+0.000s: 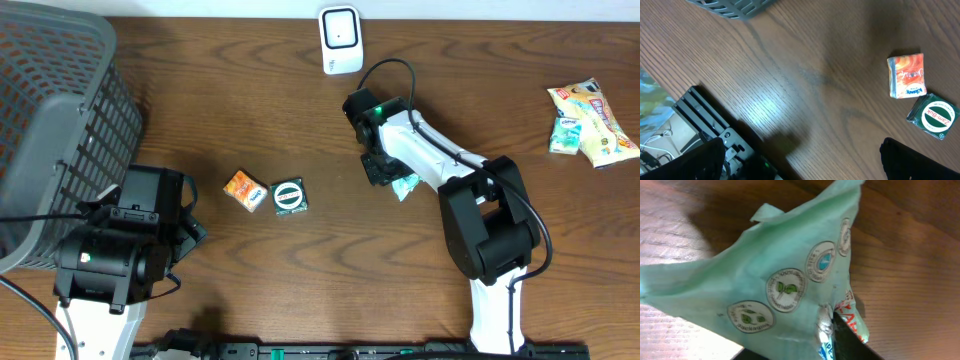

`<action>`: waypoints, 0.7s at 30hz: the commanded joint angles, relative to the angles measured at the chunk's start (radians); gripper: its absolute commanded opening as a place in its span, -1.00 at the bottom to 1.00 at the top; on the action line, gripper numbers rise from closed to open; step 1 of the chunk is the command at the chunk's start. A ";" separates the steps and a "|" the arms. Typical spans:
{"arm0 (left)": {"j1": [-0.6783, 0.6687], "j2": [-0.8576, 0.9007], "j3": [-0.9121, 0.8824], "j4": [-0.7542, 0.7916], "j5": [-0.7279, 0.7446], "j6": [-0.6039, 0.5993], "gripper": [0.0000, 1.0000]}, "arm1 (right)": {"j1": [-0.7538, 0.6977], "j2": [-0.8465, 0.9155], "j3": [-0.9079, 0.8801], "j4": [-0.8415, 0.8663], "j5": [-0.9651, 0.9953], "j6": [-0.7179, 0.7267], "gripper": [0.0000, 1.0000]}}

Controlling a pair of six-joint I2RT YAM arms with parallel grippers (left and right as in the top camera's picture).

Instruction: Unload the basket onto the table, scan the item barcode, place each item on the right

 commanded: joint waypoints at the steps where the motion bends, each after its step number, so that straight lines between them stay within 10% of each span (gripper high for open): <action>1: 0.004 -0.005 0.019 -0.003 -0.016 -0.010 0.95 | 0.000 0.014 0.004 -0.018 -0.220 -0.012 -0.89; 21: 0.004 -0.005 0.019 -0.003 -0.016 -0.010 0.95 | -0.211 0.015 0.095 -0.240 -1.297 -0.618 -0.94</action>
